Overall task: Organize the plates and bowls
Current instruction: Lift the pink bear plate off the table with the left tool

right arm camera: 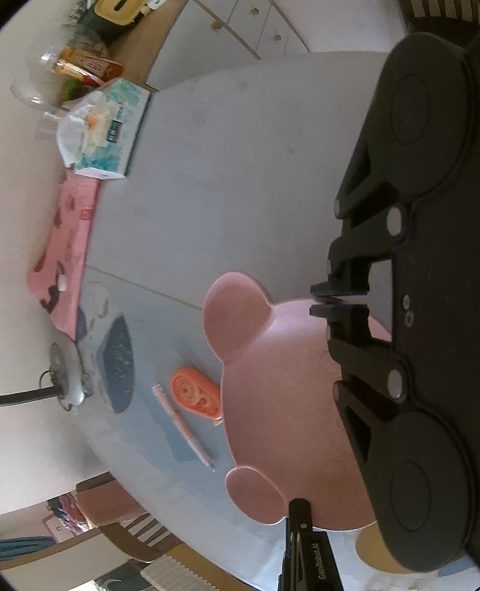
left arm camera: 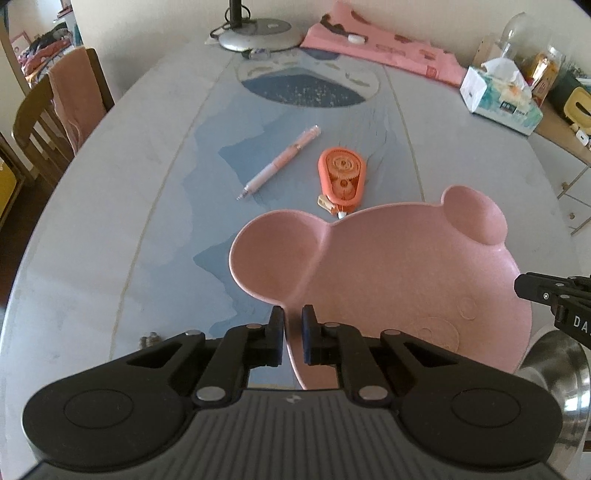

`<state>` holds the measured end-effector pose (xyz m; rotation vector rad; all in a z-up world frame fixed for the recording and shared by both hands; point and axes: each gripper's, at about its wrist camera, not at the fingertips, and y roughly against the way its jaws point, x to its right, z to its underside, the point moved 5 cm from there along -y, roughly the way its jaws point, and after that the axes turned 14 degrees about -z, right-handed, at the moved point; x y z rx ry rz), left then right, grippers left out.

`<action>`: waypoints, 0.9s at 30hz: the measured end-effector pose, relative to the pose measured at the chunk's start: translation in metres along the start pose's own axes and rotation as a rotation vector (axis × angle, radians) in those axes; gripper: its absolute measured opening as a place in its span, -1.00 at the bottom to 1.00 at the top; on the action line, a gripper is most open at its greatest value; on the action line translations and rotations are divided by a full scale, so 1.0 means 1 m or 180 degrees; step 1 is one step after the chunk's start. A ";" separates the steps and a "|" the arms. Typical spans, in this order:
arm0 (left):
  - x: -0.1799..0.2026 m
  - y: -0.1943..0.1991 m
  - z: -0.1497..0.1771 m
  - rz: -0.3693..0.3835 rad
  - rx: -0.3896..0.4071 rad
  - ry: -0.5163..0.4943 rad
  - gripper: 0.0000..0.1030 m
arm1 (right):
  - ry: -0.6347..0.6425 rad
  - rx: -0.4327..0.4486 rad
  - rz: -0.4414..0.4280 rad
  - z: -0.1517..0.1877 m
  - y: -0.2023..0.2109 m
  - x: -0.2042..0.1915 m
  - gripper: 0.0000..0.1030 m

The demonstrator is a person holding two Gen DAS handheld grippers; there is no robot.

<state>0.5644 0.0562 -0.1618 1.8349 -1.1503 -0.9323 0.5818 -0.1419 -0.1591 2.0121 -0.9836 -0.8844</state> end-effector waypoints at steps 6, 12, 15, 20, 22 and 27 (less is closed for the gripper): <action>-0.013 0.031 0.003 -0.0011 0.0094 0.0031 -0.83 | 0.0037 0.0051 -0.0022 0.002 0.030 -0.020 -0.90; -0.029 0.067 0.018 0.0014 0.0178 0.0065 -0.84 | 0.0092 0.0122 -0.0009 0.010 0.065 -0.043 -0.90; -0.037 0.087 0.028 0.0037 0.0222 0.0071 -0.84 | 0.0099 0.0156 -0.0004 0.014 0.084 -0.055 -0.90; -0.052 0.118 0.048 0.0072 0.0264 0.0083 -0.84 | 0.0148 0.0209 0.0015 0.027 0.114 -0.077 -0.90; -0.059 0.131 0.058 0.0081 0.0292 0.0083 -0.84 | 0.0164 0.0226 0.0033 0.034 0.126 -0.087 -0.90; -0.077 0.160 0.084 0.0109 0.0359 0.0102 -0.84 | 0.0199 0.0289 0.0060 0.053 0.153 -0.112 -0.90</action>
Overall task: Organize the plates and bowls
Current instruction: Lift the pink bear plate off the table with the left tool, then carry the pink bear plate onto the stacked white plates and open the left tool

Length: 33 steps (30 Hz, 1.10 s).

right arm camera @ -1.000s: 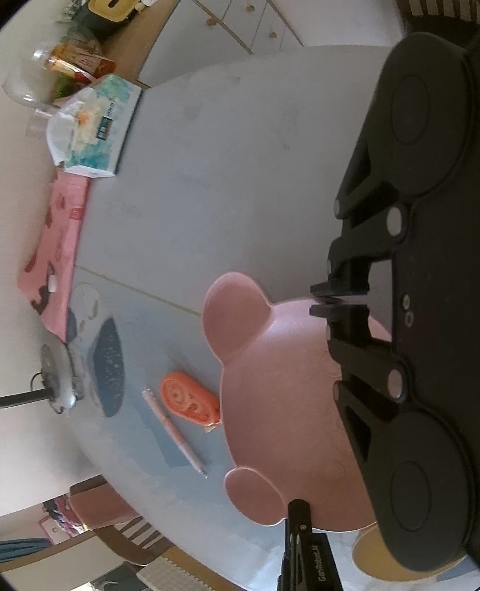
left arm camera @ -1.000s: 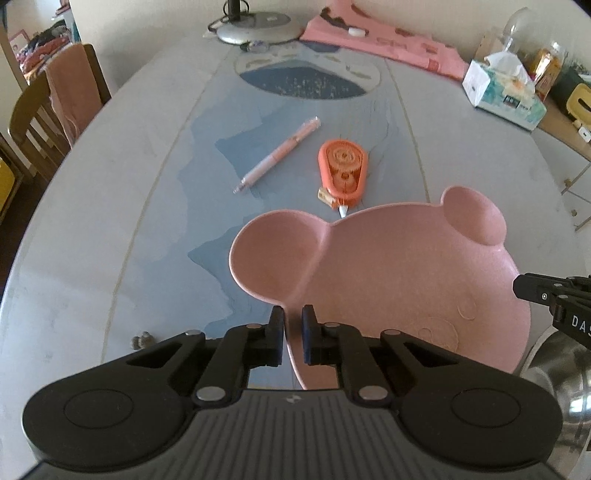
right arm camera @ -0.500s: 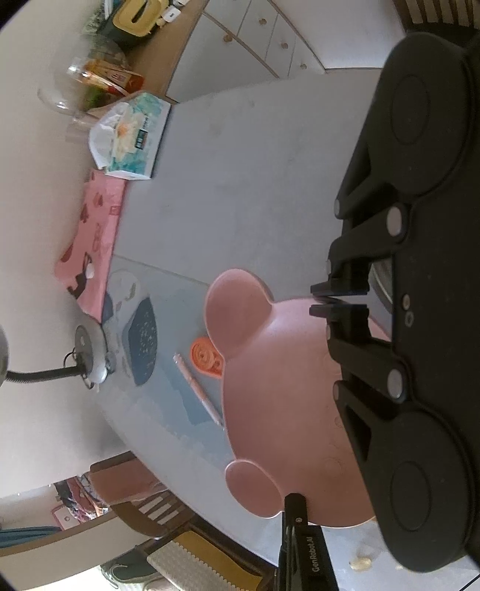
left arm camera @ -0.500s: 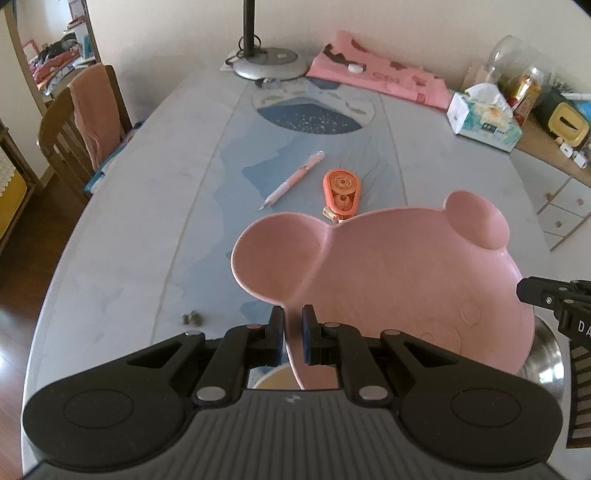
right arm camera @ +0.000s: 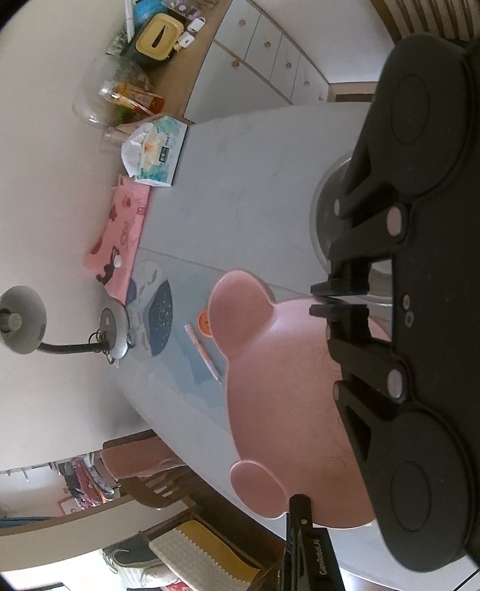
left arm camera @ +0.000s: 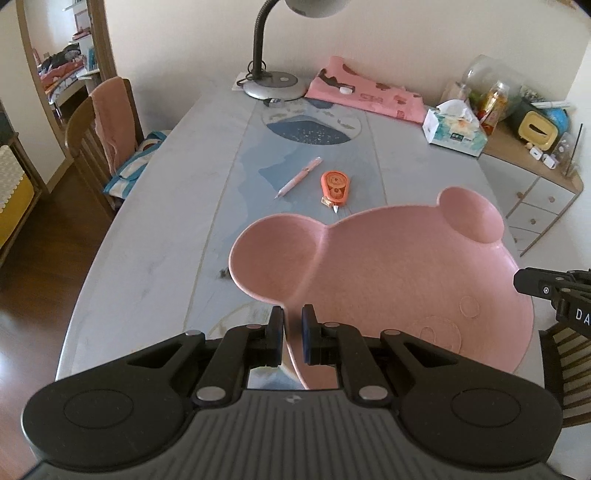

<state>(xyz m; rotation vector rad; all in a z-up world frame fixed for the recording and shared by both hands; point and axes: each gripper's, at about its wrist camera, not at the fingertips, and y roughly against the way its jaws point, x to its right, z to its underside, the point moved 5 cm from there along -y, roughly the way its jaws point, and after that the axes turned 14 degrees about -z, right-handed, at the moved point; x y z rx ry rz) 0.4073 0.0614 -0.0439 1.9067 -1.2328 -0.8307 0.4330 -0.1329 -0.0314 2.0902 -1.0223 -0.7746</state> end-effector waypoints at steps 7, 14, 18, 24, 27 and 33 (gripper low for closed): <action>-0.030 0.038 0.040 0.0013 0.0016 0.0052 -0.84 | 0.0059 0.0054 -0.0029 0.031 0.034 -0.040 -0.90; -0.060 0.069 0.085 0.0020 0.0027 0.0062 -0.84 | 0.0089 0.0061 -0.0106 0.064 0.059 -0.074 -0.90; -0.075 0.084 0.114 -0.0015 0.0028 0.0066 -0.84 | 0.0112 0.0042 -0.0148 0.087 0.071 -0.094 -0.90; -0.098 0.099 0.158 -0.0069 -0.0012 0.0102 -0.84 | 0.0115 -0.0001 -0.0233 0.122 0.077 -0.122 -0.90; -0.110 0.103 0.180 -0.0133 -0.0006 0.0113 -0.84 | 0.0118 -0.0041 -0.0292 0.138 0.075 -0.134 -0.90; -0.129 0.103 0.223 -0.0278 -0.0041 0.0170 -0.84 | 0.0165 -0.0149 -0.0401 0.167 0.063 -0.158 -0.90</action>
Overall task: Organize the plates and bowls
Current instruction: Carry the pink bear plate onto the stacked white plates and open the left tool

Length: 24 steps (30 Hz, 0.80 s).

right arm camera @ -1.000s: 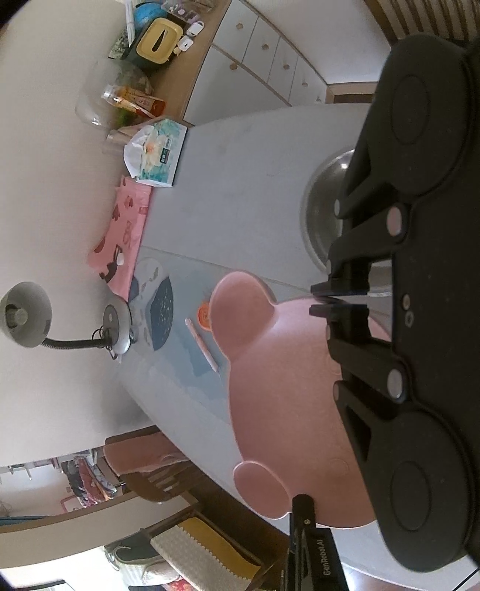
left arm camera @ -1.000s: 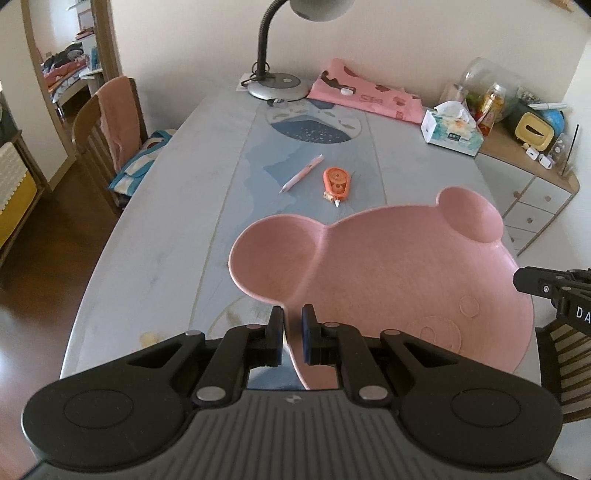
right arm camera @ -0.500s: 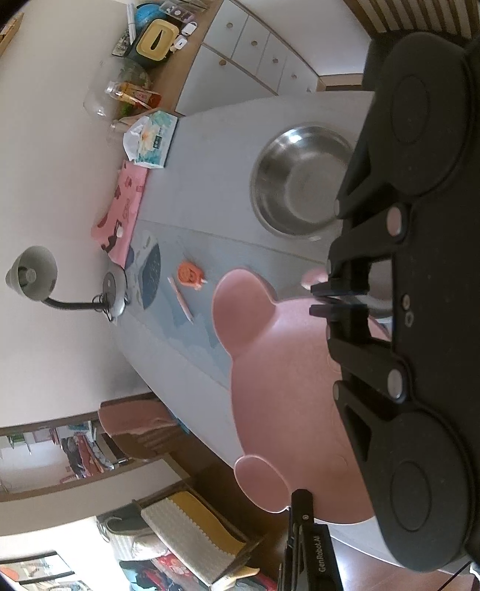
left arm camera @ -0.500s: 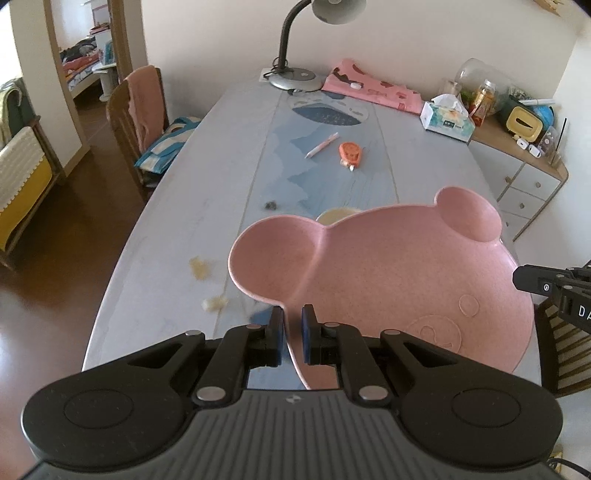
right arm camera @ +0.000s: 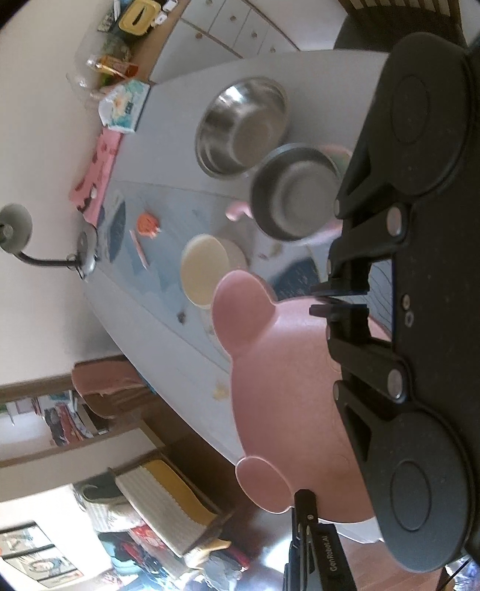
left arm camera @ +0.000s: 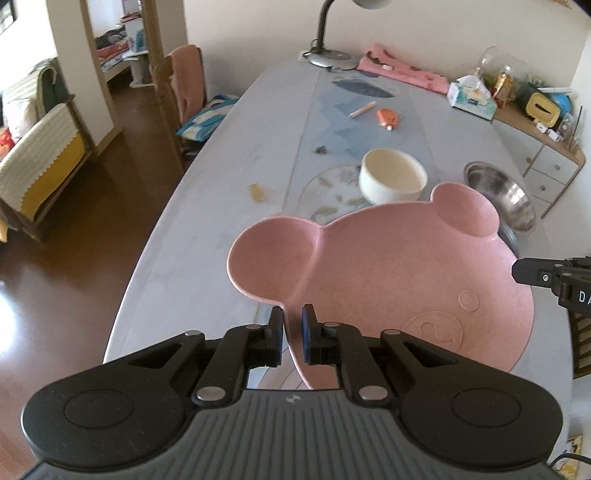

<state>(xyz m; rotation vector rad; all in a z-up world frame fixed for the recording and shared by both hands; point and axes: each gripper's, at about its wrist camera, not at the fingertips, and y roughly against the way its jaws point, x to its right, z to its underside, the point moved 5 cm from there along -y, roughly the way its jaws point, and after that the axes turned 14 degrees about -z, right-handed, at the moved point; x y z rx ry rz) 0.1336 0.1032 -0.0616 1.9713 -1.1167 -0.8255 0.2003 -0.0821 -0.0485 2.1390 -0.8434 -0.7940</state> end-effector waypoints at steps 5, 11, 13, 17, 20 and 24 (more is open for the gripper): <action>-0.014 -0.004 0.028 -0.0098 -0.0013 0.0047 -0.84 | 0.0028 -0.0103 -0.0051 0.022 -0.017 -0.015 -0.90; -0.024 -0.020 0.061 -0.0165 -0.0127 0.0133 -0.84 | 0.0104 -0.0241 -0.0091 0.047 -0.038 -0.026 -0.90; -0.026 -0.024 0.072 -0.0169 -0.0159 0.0160 -0.84 | 0.0131 -0.0287 -0.0086 0.055 -0.045 -0.030 -0.90; -0.027 -0.030 0.091 -0.0191 -0.0146 0.0194 -0.84 | 0.0146 -0.0365 -0.0096 0.066 -0.059 -0.031 -0.90; -0.026 -0.035 0.100 -0.0209 -0.0164 0.0214 -0.84 | 0.0163 -0.0403 -0.0106 0.070 -0.067 -0.030 -0.90; -0.024 -0.041 0.109 -0.0232 -0.0185 0.0206 -0.84 | 0.0215 -0.0471 -0.0099 0.077 -0.076 -0.030 -0.90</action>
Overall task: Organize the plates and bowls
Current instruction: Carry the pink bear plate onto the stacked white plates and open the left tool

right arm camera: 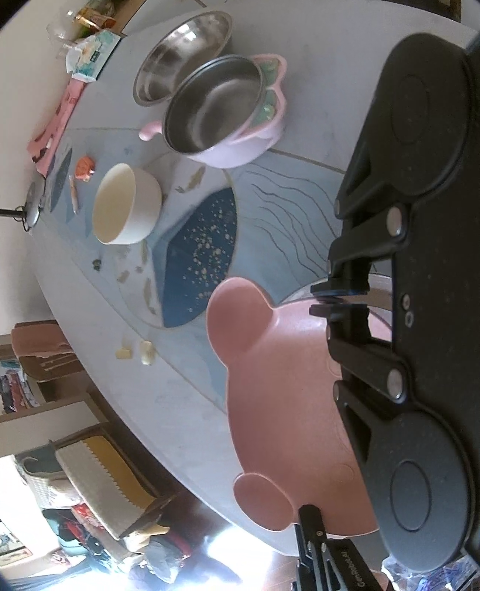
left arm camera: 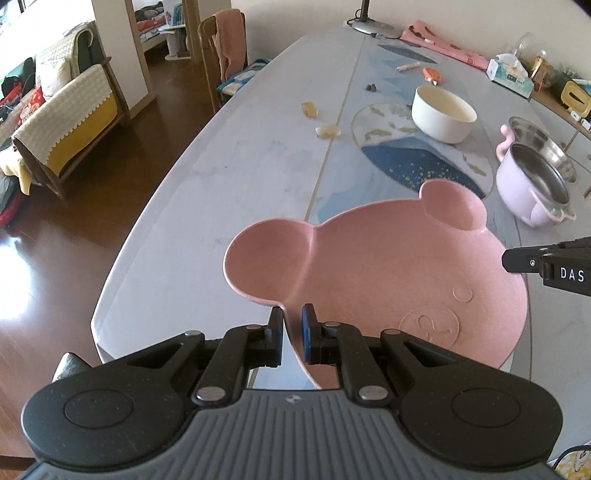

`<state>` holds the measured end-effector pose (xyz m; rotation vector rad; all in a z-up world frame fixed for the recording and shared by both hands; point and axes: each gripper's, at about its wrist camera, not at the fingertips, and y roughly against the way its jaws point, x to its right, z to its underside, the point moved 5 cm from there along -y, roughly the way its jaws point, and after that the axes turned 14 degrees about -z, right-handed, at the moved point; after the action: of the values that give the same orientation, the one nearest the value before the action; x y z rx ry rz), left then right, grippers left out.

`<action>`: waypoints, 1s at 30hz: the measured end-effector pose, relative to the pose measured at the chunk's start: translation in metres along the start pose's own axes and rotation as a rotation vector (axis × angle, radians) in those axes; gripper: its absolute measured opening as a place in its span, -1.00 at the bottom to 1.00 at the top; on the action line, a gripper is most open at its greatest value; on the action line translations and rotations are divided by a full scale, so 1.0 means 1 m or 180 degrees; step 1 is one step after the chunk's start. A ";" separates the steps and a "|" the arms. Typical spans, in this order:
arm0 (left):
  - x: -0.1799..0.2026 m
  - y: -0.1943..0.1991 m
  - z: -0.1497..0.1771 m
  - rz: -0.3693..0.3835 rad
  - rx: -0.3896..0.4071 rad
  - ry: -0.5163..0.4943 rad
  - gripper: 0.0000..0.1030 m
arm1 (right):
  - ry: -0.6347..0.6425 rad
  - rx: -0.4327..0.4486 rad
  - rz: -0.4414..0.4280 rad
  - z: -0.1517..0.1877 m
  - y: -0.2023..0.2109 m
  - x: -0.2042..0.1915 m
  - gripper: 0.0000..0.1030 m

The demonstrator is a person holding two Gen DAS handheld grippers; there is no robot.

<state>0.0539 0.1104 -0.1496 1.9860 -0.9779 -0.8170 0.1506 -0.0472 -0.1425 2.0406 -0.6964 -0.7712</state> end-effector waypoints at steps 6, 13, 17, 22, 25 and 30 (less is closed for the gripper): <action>0.003 -0.007 0.009 0.0024 -0.0055 -0.0037 -0.84 | 0.0017 -0.0057 0.0006 0.004 -0.005 0.002 -0.90; 0.007 -0.011 0.020 0.0067 -0.0132 -0.0088 -0.84 | 0.0036 -0.0118 0.0026 0.008 -0.009 0.005 -0.90; 0.011 -0.010 0.022 0.0067 -0.0105 -0.0142 -0.84 | 0.0015 -0.0140 0.0049 0.010 -0.012 0.008 -0.90; 0.016 -0.007 0.024 0.0082 -0.0073 -0.0225 -0.83 | -0.0048 -0.0178 0.0069 0.013 -0.015 0.012 -0.78; 0.019 -0.006 0.023 0.0068 -0.0057 -0.0269 -0.84 | -0.0069 -0.0172 0.0085 0.014 -0.016 0.013 -0.74; 0.019 -0.008 0.020 0.0087 -0.0086 -0.0262 -0.83 | -0.0086 -0.0165 0.0067 0.013 -0.015 0.012 -0.67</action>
<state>0.0499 0.0909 -0.1703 1.9249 -1.0336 -0.8982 0.1518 -0.0546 -0.1650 1.9763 -0.7050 -0.7981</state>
